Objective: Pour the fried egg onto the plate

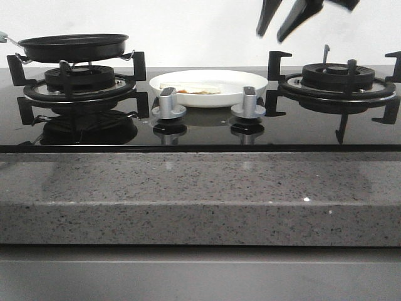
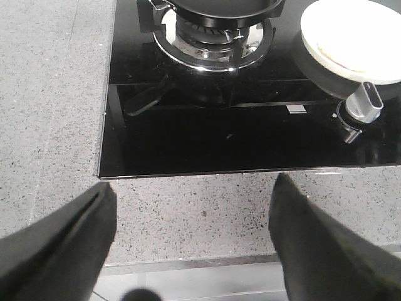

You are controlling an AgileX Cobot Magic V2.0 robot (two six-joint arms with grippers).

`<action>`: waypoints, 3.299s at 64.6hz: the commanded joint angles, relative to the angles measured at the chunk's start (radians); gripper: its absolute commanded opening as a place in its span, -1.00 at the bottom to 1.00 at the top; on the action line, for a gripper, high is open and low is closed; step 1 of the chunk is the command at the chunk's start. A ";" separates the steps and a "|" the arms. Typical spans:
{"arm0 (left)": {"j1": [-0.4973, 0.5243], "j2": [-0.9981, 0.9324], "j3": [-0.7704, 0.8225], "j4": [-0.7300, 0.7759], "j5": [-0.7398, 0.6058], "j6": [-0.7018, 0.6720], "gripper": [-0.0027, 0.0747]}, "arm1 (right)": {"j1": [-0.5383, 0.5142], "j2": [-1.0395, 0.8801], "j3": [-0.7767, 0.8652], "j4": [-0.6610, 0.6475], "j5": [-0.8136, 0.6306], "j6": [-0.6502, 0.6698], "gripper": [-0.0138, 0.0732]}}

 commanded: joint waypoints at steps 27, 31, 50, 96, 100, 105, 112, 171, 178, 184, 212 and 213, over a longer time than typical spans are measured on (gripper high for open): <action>-0.008 0.003 -0.023 -0.007 -0.068 -0.007 0.36 | -0.005 -0.640 0.372 -0.107 -0.092 -0.192 -0.02; -0.008 0.003 -0.023 -0.007 -0.068 -0.007 0.36 | -0.005 -0.737 0.491 -0.138 -0.147 -0.203 -0.02; -0.008 0.003 -0.023 -0.007 -0.068 -0.007 0.36 | -0.005 -1.179 1.049 -0.191 -0.310 -0.206 -0.02; -0.008 0.003 -0.023 -0.007 -0.074 -0.007 0.32 | -0.005 -1.611 1.424 -0.190 -0.263 -0.206 -0.14; -0.008 0.003 -0.023 -0.007 -0.066 -0.007 0.16 | -0.005 -1.611 1.424 -0.190 -0.263 -0.206 -0.35; -0.008 0.003 -0.023 -0.007 -0.066 -0.007 -0.14 | -0.005 -1.611 1.424 -0.190 -0.265 -0.206 -0.62; -0.008 0.003 -0.023 -0.007 -0.068 -0.007 -0.51 | -0.005 -1.611 1.424 -0.190 -0.264 -0.206 -0.84; 0.063 -0.331 0.420 -0.008 -0.552 -0.005 -0.98 | -0.005 -1.611 1.424 -0.190 -0.264 -0.206 -0.84; 0.080 -0.441 0.569 -0.030 -0.652 -0.005 -0.98 | -0.005 -1.611 1.424 -0.190 -0.264 -0.206 -0.84; 0.080 -0.513 0.678 -0.031 -0.739 -0.005 -0.98 | -0.005 -1.611 1.424 -0.190 -0.264 -0.206 -0.84; 0.078 -0.591 0.912 -0.022 -1.063 -0.005 -0.98 | -0.005 -1.611 1.425 -0.190 -0.265 -0.206 -0.84; 0.076 -0.591 0.912 -0.022 -1.065 -0.005 -0.98 | -0.005 -1.611 1.425 -0.190 -0.265 -0.206 -0.84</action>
